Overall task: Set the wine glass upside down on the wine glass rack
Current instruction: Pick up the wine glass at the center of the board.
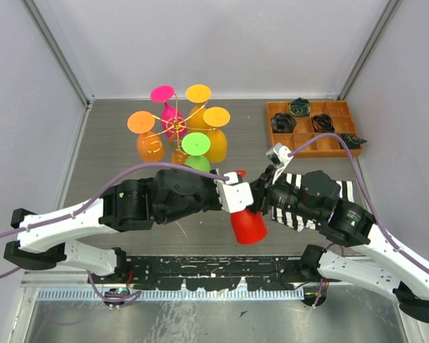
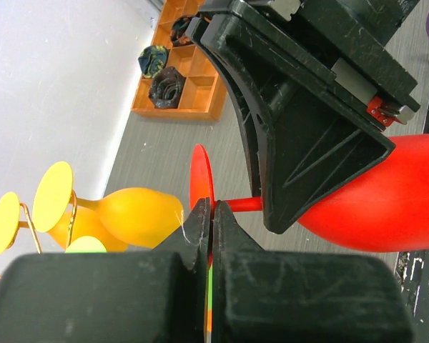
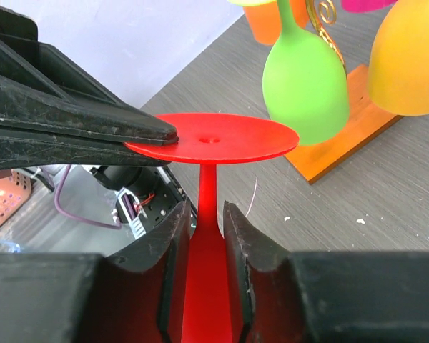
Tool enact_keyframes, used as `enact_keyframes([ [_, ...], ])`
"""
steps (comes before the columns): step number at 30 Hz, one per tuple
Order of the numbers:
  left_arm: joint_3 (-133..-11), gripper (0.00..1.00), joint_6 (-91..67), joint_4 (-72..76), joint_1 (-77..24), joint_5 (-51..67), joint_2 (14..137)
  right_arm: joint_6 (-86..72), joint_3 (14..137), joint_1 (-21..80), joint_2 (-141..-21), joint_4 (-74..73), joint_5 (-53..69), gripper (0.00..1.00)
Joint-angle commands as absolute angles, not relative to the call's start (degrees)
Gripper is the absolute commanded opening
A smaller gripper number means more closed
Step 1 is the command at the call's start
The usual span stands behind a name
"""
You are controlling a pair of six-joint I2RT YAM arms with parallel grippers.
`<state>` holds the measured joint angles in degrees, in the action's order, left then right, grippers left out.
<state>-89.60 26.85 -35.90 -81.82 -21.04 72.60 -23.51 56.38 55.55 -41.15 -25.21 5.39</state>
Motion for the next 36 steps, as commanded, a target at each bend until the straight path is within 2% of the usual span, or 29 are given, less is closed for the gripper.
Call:
enact_keyframes([
  [1,-90.7,0.00,27.4,-30.0,-82.3,-23.4,72.1,-24.2,54.0,55.9,-40.8,-21.2,3.3,0.28],
  [13,-90.0,0.00,27.5,-29.0,-82.2,-24.5,72.2,-24.5,51.8,55.9,-42.3,-18.0,4.2,0.30],
  [16,-89.8,0.00,27.4,-29.0,-82.3,-24.7,72.3,-24.6,51.1,55.9,-42.2,-17.5,3.9,0.38],
  [18,-89.7,0.00,27.5,-29.0,-82.4,-25.0,72.3,-24.7,51.0,55.9,-42.1,-17.4,3.6,0.38],
  [19,-89.5,0.00,27.7,-28.8,-82.4,-25.1,72.3,-24.5,50.9,55.9,-42.1,-17.5,3.5,0.37],
  [27,-89.4,0.00,27.2,-28.8,-82.4,-25.9,72.1,-24.5,50.4,55.9,-41.4,-17.5,2.8,0.02],
  [32,-88.9,0.02,26.7,-28.0,-82.5,-26.5,71.5,-25.0,49.6,55.9,-40.1,-17.1,1.9,0.01],
  [36,-88.9,0.14,25.4,-28.0,-82.5,-27.3,71.0,-25.8,49.4,55.9,-39.1,-16.4,1.5,0.01],
])
